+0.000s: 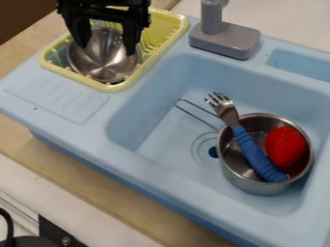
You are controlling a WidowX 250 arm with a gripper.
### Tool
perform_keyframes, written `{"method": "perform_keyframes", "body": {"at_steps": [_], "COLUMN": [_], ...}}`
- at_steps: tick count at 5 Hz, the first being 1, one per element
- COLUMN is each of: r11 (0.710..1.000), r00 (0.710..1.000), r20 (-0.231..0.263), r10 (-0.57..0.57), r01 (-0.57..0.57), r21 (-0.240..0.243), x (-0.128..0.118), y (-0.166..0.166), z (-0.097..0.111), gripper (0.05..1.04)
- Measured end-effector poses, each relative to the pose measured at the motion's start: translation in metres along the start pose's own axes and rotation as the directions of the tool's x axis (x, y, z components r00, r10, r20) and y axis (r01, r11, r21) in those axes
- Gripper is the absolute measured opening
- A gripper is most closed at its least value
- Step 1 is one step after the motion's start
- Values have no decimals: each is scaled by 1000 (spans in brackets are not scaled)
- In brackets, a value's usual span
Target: Bring the pot from the right side of sink to left border side
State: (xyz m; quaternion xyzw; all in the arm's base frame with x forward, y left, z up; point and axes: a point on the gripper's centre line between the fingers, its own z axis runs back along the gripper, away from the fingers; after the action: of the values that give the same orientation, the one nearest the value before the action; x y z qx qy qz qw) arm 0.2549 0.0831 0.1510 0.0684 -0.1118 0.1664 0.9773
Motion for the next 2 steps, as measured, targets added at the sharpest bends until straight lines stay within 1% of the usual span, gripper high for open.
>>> {"method": "perform_keyframes", "body": {"at_steps": [1, 2], "r11": [1000, 999], "r00": [1000, 998], "r20": [-26, -44], "r10": [-4, -37], "r01": [4, 36], "r21": [0, -13], "x": [-4, -11], "y": [-2, -20], "z": [-6, -5], "gripper": [997, 997]}}
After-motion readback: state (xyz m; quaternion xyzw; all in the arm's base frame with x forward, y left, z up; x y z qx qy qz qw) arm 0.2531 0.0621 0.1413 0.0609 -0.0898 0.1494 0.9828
